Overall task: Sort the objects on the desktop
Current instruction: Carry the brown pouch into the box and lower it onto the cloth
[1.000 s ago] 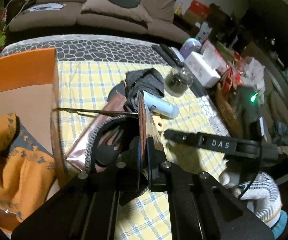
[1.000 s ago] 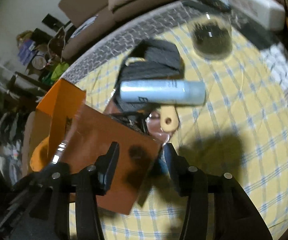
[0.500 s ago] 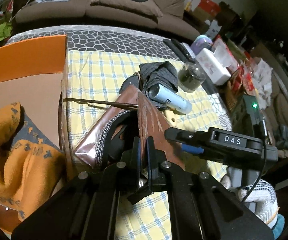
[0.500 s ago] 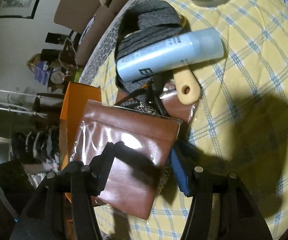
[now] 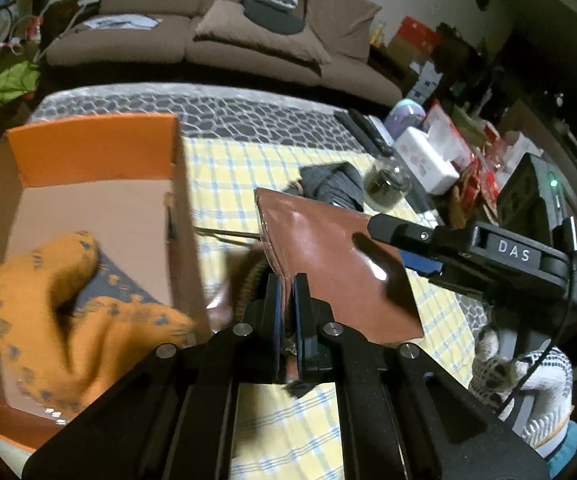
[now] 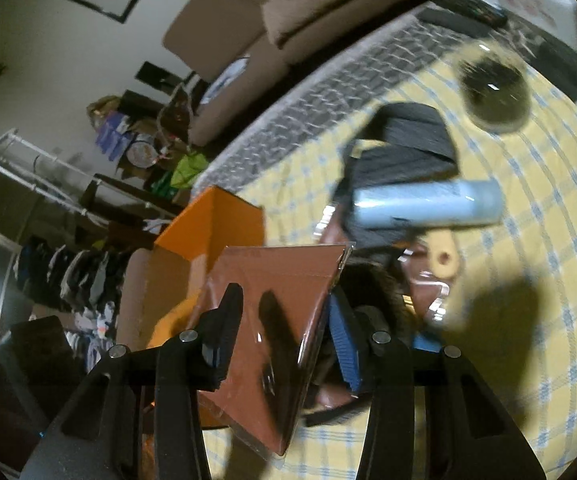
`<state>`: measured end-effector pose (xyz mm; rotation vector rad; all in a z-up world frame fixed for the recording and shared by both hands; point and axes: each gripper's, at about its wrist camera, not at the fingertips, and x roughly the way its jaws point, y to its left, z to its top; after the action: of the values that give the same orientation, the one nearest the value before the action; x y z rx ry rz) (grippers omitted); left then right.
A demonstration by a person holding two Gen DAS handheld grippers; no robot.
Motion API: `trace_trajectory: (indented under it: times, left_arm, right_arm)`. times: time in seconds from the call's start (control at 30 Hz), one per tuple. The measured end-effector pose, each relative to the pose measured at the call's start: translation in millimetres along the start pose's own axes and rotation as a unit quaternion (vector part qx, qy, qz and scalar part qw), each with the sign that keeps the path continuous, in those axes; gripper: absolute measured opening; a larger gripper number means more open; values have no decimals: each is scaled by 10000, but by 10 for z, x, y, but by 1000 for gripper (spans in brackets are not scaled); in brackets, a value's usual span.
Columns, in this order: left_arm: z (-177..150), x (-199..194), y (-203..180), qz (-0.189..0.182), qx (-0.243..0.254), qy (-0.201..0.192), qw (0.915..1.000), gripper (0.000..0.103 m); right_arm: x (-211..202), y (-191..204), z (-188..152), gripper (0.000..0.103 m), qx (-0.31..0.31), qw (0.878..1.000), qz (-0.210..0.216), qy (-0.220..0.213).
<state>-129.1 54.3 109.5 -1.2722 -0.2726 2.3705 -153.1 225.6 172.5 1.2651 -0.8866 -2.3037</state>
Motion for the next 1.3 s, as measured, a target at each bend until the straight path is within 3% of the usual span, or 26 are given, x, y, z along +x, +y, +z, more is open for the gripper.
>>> trace_trajectory:
  times: [0.33,0.67,0.97,1.13,1.3]
  left_arm:
    - [-21,-527,763,594,-187,-203,9979,6]
    - [-137,-595,1363,1294,-318,40,9911,6]
    - [-306,-222,1578,1666,-166,825,9824,6]
    - [-395,-14,1449,1905,182,1159,9747,8]
    - [-442,63,1392,2027,281,1283,9704,9]
  right_arm:
    - [574,822,-141,45,-632,9969,398,266]
    - [1234,1359,-416,45,-1117,9909,341,672]
    - [1691,1528,-715,45,-1935,9724,-629,1139]
    - [1861,1536,-859,45,-2494,9498,-1361,1312]
    - [1927,1566,-962,46,-2894,9313,-1721,1388]
